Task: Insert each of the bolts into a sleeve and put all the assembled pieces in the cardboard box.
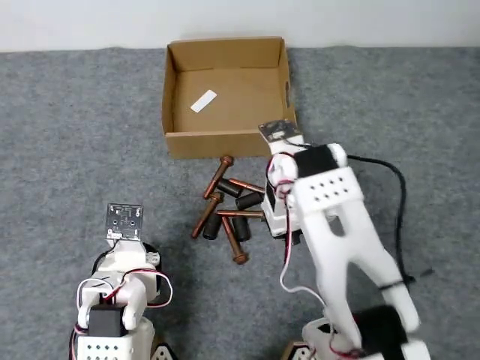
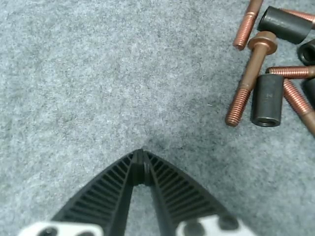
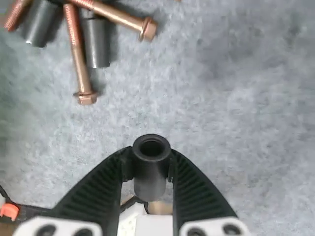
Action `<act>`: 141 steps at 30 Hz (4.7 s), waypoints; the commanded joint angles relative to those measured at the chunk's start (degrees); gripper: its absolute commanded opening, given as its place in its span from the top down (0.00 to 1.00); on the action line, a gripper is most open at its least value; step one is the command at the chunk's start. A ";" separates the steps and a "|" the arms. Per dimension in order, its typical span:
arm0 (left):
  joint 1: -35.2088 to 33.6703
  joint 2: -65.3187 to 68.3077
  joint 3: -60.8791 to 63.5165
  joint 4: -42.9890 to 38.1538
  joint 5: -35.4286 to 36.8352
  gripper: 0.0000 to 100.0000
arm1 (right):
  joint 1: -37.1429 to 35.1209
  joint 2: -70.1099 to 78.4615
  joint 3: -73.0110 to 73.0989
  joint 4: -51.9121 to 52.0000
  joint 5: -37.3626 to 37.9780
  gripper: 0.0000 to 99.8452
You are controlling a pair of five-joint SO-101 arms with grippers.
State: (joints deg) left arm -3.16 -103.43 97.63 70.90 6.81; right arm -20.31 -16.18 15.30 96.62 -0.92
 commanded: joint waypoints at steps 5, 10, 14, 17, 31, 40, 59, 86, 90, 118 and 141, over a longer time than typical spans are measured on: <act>-0.44 -0.09 -1.10 0.18 -0.26 1.00 | 10.24 -11.91 -4.84 3.12 0.62 0.99; -0.09 -0.09 -1.19 0.00 -0.26 1.00 | 11.82 -15.16 -4.48 4.00 0.35 0.99; -0.09 -0.09 -1.19 -0.18 -0.35 1.00 | 12.00 -16.31 -4.48 4.79 -0.97 0.99; -0.88 -0.18 -2.07 -0.18 -1.32 0.99 | 12.09 -16.31 -4.48 5.05 -3.34 0.99; -5.80 7.30 -25.45 0.09 -16.88 0.99 | 17.71 -16.31 -4.31 5.85 -3.25 0.99; 4.84 51.08 -52.35 11.25 -16.53 0.99 | 17.98 -16.31 0.62 5.85 -3.25 0.99; 14.33 107.96 -102.02 16.62 -16.53 0.99 | 17.98 -35.91 9.93 5.49 -3.16 0.99; 17.67 152.70 -143.16 17.41 -14.15 0.92 | 17.98 -41.36 13.98 5.41 -3.25 0.99; 17.67 153.05 -142.81 17.85 -14.15 0.92 | 17.98 -41.36 13.98 5.41 -3.25 0.99; 17.67 159.21 -145.45 15.03 -14.07 0.94 | 17.98 -41.36 13.98 5.58 -3.25 0.99; 22.59 120.09 -128.84 29.71 -7.91 1.00 | 17.98 -45.58 12.13 5.93 -3.25 0.99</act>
State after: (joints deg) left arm 19.25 29.67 -41.01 98.95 -3.12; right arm -2.81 -58.37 29.71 100.40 -4.00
